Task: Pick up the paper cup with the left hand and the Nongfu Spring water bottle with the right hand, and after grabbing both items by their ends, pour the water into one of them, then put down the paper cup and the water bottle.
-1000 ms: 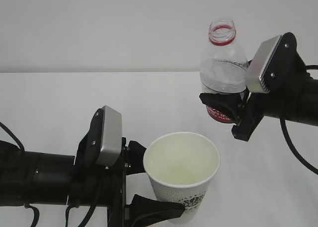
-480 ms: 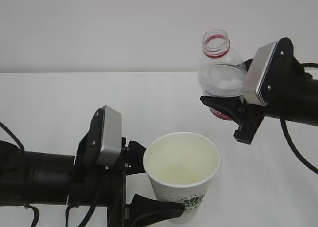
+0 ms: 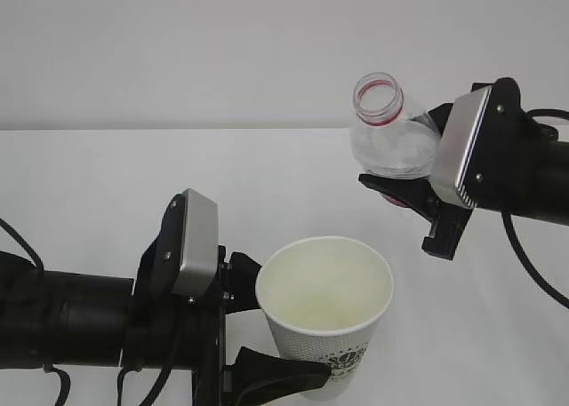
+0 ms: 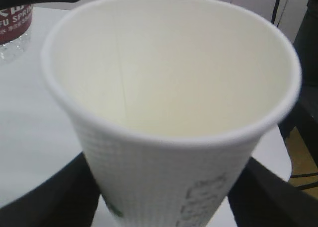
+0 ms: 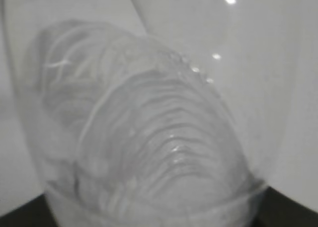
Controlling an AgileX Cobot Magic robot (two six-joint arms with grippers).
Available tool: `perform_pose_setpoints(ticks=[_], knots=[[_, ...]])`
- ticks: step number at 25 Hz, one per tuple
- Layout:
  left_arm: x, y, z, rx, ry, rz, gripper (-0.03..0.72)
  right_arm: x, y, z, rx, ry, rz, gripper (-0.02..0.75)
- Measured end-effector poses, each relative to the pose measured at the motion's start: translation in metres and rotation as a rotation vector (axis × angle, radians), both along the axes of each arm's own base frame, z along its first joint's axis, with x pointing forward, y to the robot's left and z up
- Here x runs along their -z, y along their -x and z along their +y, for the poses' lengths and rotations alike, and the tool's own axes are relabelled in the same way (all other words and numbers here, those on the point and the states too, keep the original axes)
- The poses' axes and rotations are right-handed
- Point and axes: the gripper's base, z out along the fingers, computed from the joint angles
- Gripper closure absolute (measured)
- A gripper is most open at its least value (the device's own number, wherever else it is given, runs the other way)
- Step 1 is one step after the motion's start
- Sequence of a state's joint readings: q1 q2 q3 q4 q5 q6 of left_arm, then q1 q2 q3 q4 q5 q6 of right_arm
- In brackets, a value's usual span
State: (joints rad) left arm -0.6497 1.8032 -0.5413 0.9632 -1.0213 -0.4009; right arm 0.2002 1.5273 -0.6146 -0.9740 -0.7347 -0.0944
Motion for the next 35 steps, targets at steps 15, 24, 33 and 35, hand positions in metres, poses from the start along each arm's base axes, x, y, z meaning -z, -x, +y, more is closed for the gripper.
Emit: perform_pose_setpoints(ticks=[15, 24, 33, 35], knots=[[0.0000, 0.0000, 0.0000, 0.000, 0.000, 0.000, 0.142, -0.0025, -0.0014, -0.0004, -0.013, 0.046, -0.090, 0.322], [0.0000, 0.0000, 0.0000, 0.000, 0.000, 0.000, 0.146, -0.0036, -0.0012, 0.0003, -0.039, 0.084, -0.150, 0.322], [0.0000, 0.0000, 0.0000, 0.000, 0.000, 0.000, 0.148, -0.0049, -0.0028, -0.0008, -0.030, 0.111, -0.195, 0.322], [0.0000, 0.0000, 0.0000, 0.000, 0.000, 0.000, 0.148, -0.0049, -0.0029, -0.0009, -0.031, 0.115, -0.200, 0.322]])
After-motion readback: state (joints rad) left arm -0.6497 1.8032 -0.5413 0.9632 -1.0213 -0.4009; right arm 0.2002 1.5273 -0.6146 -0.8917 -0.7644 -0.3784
